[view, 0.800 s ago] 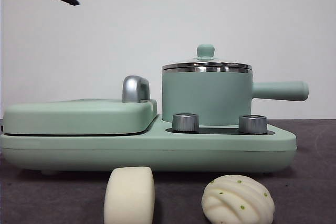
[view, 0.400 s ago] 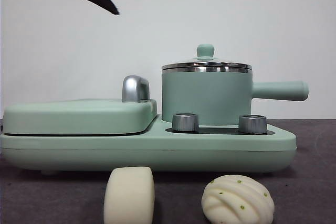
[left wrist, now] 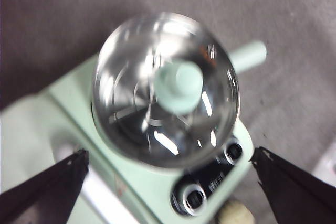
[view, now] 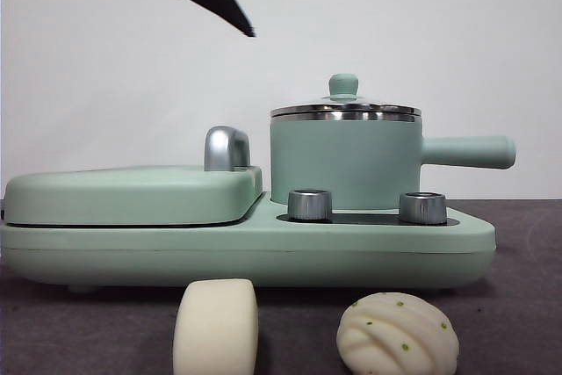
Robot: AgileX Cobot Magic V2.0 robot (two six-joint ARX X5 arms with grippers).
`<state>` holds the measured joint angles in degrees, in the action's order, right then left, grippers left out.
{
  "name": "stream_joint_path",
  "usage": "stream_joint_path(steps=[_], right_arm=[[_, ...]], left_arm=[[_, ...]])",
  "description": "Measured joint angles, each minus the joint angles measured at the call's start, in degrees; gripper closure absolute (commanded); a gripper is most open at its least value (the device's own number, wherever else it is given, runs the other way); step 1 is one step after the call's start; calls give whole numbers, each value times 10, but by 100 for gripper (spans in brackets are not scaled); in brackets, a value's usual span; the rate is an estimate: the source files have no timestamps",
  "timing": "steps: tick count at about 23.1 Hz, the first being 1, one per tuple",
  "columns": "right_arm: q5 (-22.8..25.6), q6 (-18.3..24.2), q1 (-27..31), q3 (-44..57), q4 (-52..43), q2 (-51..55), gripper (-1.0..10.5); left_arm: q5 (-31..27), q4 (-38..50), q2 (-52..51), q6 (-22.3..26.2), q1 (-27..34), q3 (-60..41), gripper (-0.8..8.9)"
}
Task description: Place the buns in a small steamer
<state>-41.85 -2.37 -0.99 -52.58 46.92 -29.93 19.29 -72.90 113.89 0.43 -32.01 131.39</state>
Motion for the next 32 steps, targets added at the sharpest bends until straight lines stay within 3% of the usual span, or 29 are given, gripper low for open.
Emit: stream_joint_path(steps=[12,14,23,28,32], right_arm=[[0,0,0,0,0,0,506],[0,0,0,0,0,0,506],[0,0,0,0,0,0,506],[0,0,0,0,0,0,506],[0,0,0,0,0,0,506]], left_arm=[[-60,51,94,30,-59,44,327],[-73,55,105,37,-64,44,406],[-74,62,125,56,-78,44,526],[-75,64,129,67,-80,44,656],[-79,64,129,73,-80,44,675]])
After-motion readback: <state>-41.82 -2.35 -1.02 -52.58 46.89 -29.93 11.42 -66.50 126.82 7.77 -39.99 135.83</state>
